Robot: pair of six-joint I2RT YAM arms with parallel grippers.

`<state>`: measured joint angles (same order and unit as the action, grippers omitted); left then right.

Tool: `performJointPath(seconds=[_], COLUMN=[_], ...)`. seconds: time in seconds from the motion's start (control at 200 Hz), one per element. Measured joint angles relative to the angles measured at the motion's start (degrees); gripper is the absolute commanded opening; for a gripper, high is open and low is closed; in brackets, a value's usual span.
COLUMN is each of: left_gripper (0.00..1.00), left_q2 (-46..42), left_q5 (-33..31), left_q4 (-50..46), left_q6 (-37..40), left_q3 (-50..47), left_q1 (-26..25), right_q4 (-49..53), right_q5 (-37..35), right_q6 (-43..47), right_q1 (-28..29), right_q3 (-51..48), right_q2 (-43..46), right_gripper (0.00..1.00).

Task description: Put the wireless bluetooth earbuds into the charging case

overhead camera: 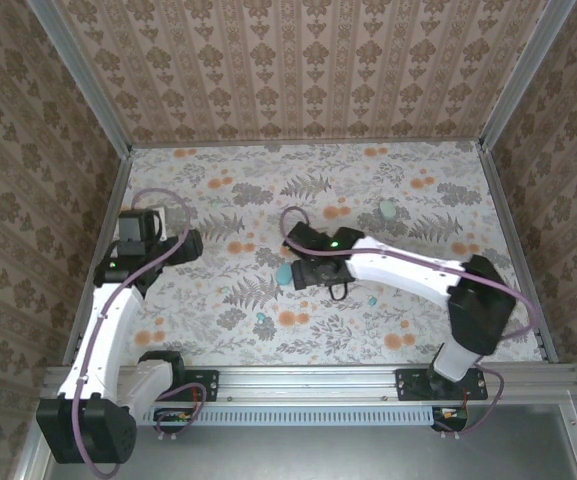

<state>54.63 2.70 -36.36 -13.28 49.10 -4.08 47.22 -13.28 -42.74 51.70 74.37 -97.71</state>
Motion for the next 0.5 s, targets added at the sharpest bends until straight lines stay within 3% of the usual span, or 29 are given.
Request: performJointPath(seconds=[0.275,0.5], left_gripper=[1.0,1.0], left_q2=[3.91,5.01], left_q5=[3.69,12.98], left_q4=[-5.64,-5.51], left_q6=[-0.07,-0.04], left_q3=[3.04,2.54], left_q1=[0.72,5.31], right_q4=[1.27,3.34], right_q5=[3.04,3.67], right_q6=[-5.03,-7.17], right_q1=[3.21,3.04], right_q3=[10.23,19.23], right_q2=[-11.91,-17.73], right_gripper=[0.82,0.84])
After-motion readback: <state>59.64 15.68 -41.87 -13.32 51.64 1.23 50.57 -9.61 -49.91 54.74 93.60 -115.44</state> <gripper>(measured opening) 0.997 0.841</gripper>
